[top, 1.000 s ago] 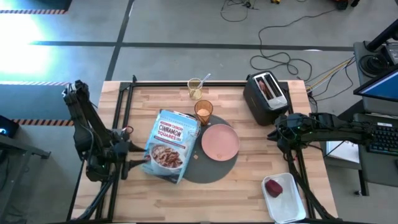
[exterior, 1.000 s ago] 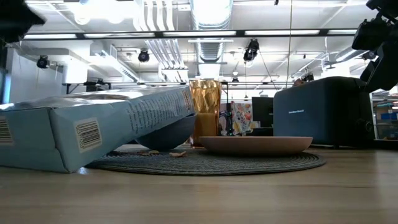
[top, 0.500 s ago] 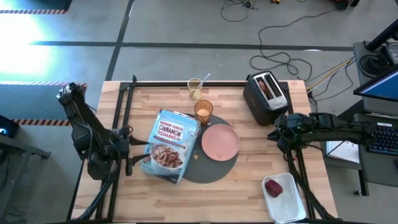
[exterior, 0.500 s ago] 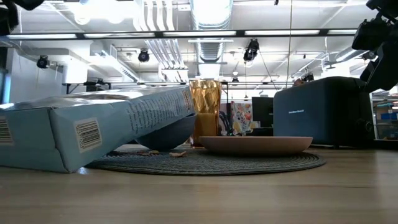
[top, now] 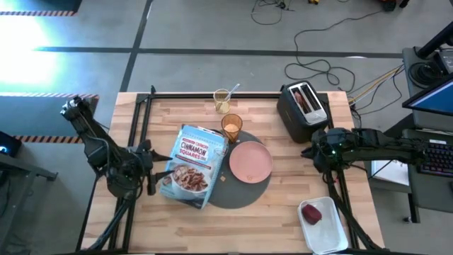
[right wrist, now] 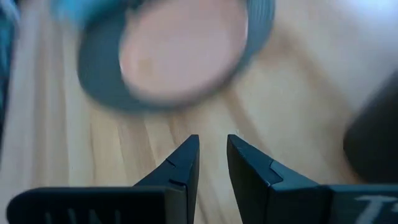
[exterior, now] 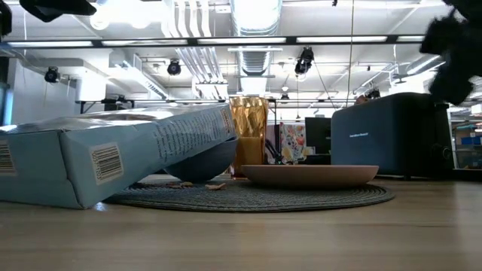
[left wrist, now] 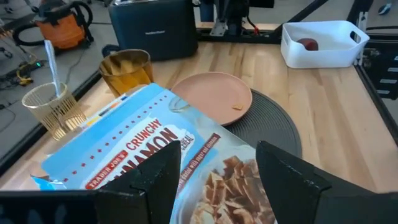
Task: Arrange a breakfast setting
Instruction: Pour the cereal from the cereal box into the blue bowl
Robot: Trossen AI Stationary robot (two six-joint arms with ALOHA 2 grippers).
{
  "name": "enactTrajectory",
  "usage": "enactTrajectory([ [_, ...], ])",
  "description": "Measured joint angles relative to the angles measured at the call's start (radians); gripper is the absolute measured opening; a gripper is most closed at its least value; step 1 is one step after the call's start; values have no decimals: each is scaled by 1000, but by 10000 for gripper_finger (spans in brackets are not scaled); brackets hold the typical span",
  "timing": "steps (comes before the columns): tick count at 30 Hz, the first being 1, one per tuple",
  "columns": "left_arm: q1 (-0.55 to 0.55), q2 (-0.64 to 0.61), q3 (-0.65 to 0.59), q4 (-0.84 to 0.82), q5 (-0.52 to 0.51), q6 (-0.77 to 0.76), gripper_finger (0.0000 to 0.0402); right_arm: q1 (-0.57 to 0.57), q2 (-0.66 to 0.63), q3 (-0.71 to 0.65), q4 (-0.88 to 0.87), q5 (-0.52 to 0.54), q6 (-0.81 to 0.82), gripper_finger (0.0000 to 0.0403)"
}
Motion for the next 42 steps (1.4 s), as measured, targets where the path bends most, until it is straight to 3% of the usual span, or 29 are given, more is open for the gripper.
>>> enactTrajectory([
  [4, 18, -15, 0, -3, -19, 21, 194, 0, 26, -12, 265, 253, 2, 73],
  [8, 63, -25, 0, -6, -25, 33, 194, -1, 68, -12, 439, 447, -188, 73],
  [12, 104, -28, -1, -9, -25, 33, 194, 0, 89, -13, 525, 451, -298, 73],
  [22, 131, -26, -2, 7, -13, 50, 194, -15, 86, -13, 515, 439, -346, 73],
  [28, 132, -1, -3, 84, -13, 161, 194, -15, 87, -13, 516, 449, -380, 73],
  [32, 133, 0, -3, 113, -14, 181, 194, -15, 87, -13, 529, 451, -165, 73],
  [38, 134, 0, -3, 112, -31, 173, 194, -18, 107, -14, 688, 560, -62, 73],
  [42, 138, -6, -3, 100, -41, 173, 194, -19, 124, -14, 816, 643, -170, 73],
])
